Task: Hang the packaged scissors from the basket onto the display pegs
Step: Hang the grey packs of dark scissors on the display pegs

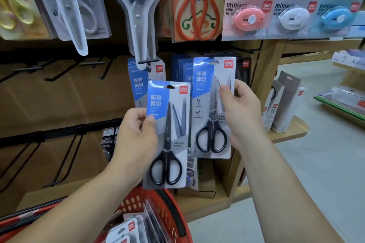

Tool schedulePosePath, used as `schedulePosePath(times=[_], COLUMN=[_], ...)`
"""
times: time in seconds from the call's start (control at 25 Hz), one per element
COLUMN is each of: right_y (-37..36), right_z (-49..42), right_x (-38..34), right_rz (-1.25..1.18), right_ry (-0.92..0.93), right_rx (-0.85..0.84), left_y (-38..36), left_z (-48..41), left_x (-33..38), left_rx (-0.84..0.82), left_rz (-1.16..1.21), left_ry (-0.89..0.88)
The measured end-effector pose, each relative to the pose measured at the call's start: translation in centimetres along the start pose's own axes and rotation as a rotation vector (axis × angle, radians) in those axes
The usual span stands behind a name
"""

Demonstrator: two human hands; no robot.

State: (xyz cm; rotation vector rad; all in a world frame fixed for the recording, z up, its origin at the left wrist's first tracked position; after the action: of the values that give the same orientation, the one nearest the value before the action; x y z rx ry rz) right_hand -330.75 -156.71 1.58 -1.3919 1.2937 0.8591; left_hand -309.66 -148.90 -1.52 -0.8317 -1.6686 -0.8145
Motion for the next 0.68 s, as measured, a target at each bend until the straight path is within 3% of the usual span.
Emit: schedulePosePath(times=[0.48, 0.68], right_y=[-1.1, -0.6], right_z=[-1.6, -3.1], right_x=[1.0, 1.9], right_rz=[0.054, 0.245], right_ry=[0.109, 0.100], right_rx=[0.157, 0.267], left_y=[0.6, 0.1], left_z=[-0.1, -0.4], left_x=[1.1, 2.4], left_rx=[-0.060, -0.104], left_rz=[0.017, 0.013], left_ry=[-0.034, -0.085])
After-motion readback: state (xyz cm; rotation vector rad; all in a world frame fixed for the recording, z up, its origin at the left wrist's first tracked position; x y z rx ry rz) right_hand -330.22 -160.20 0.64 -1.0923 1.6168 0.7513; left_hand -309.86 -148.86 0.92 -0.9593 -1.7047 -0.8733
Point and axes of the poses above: each hand's wrist, its own z-axis away from the middle knuckle, its own y-axis out of the back of the hand, x = y × z, the point moved 4 cm from there along -z, towards the middle knuckle, and after that the axes turned 2 degrees about x, right-handed, at the moved point
